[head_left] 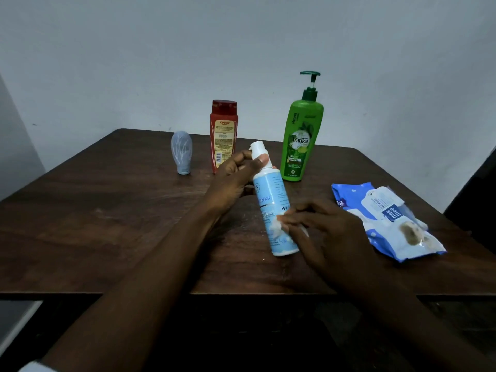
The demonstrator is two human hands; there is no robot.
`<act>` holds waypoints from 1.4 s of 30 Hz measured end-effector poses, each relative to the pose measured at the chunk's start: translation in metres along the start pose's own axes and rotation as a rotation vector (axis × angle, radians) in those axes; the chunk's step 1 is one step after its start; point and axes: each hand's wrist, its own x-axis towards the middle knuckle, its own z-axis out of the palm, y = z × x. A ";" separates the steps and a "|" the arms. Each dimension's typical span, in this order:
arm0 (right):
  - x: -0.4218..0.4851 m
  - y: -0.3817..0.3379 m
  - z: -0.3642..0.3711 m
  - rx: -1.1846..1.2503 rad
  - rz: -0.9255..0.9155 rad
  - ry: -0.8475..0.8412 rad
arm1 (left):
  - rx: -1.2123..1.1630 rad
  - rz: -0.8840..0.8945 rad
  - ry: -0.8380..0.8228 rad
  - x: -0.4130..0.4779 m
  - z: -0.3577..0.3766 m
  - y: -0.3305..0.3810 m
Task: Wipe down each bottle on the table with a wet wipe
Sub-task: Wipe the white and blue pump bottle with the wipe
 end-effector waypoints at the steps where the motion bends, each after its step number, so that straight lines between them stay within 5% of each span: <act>1: 0.009 0.000 0.002 0.005 -0.003 0.016 | 0.000 0.005 0.005 0.000 0.000 0.000; 10: 0.067 0.000 0.014 -0.019 -0.024 0.106 | -0.060 -0.012 -0.017 -0.002 -0.005 -0.001; 31: -0.030 -0.007 -0.001 -0.019 0.023 0.001 | -0.043 0.000 0.045 -0.009 0.004 0.005; 42: 0.026 0.005 0.006 -0.016 -0.022 0.047 | -0.086 -0.032 0.037 -0.006 0.003 0.001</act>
